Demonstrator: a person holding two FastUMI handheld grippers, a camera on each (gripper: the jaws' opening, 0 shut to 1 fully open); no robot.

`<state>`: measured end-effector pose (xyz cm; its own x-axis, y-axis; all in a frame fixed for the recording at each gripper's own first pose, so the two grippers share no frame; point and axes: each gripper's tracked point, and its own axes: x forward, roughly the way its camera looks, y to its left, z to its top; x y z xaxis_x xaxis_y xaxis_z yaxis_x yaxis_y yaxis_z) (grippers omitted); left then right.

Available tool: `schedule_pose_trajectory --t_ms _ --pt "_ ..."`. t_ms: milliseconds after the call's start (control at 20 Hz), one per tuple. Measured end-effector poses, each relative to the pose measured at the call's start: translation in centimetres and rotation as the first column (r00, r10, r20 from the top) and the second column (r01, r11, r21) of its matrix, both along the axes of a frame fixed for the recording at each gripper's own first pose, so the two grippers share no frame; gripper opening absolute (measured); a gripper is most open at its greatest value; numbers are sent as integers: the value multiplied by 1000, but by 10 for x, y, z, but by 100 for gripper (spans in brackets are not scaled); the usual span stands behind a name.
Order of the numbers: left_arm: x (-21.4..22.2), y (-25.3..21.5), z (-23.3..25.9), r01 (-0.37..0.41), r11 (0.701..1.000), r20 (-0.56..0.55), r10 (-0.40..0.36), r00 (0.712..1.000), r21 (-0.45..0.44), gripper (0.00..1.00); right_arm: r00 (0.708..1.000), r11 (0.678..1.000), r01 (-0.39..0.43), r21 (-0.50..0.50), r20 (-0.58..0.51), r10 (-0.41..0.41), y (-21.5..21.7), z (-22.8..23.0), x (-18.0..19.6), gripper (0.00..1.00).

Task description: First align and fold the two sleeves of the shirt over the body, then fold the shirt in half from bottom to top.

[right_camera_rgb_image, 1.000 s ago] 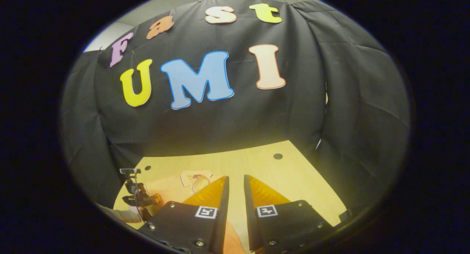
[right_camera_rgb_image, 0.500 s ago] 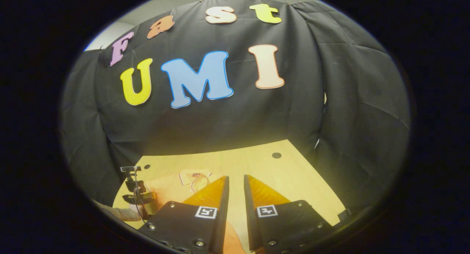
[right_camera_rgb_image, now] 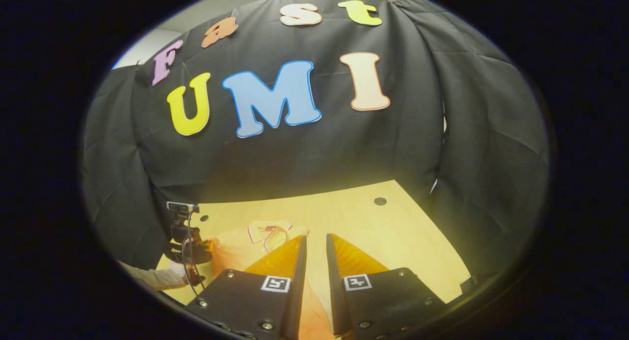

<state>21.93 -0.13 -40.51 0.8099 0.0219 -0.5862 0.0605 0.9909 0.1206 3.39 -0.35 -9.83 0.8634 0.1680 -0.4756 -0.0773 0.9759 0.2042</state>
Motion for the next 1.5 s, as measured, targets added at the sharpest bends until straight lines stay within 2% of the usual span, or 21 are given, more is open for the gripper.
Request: schedule_pose_trajectory --t_ms 100,350,400,500,550,650,700,800,900,1050,1250,1300,1350,1400,1500 --pt "1 -33 15 69 997 19 -68 997 -18 9 1000 1000 6 8 -2 -6 -1 -2 -3 25" --pt "-13 -118 20 233 970 -5 -234 972 -68 7 1000 1000 23 17 -20 -23 -6 -10 -11 25" --pt "-15 -129 19 252 965 -9 -254 967 -70 9 999 1000 25 14 -23 -25 -8 -12 -12 25" --pt "-16 -142 15 267 961 -16 -269 963 -75 6 999 1000 28 10 -31 -28 -12 -15 -15 25" --pt "-17 -148 15 265 959 -18 -268 963 -97 10 999 1000 29 10 -33 -29 -14 -16 -16 25" --pt "-18 -153 18 254 957 -15 -259 966 -143 26 999 999 32 16 -38 -31 -16 -19 -17 25" --pt "-16 -149 20 242 961 -6 -245 970 -135 56 999 999 32 21 -40 -31 -17 -20 -18 25" --pt "-19 -138 27 229 964 2 -231 973 -133 100 998 999 27 29 -51 -25 -16 -26 -19 25" --pt "-29 -125 37 210 968 7 -211 977 -139 96 998 999 13 37 -68 -11 -12 -36 -21 25" --pt "-54 -100 45 175 975 4 -176 984 -139 96 994 998 -27 49 -103 32 1 -58 -26 25" --pt "-111 -68 52 145 978 -37 -152 988 -146 96 980 995 -87 44 -177 94 13 -103 -42 25" --pt "-127 -59 54 133 981 -45 -140 989 -143 100 974 993 -107 53 -197 116 18 -115 -47 25" --pt "-142 -52 55 116 983 -54 -124 991 -141 100 967 992 -118 52 -220 127 19 -128 -53 36" --pt "-158 -46 55 98 984 -69 -109 992 -147 96 961 990 -131 52 -238 140 22 -139 -58 42" --pt "-191 -39 52 71 984 -102 -89 991 -165 100 946 988 -149 35 -285 153 22 -161 -70 42"
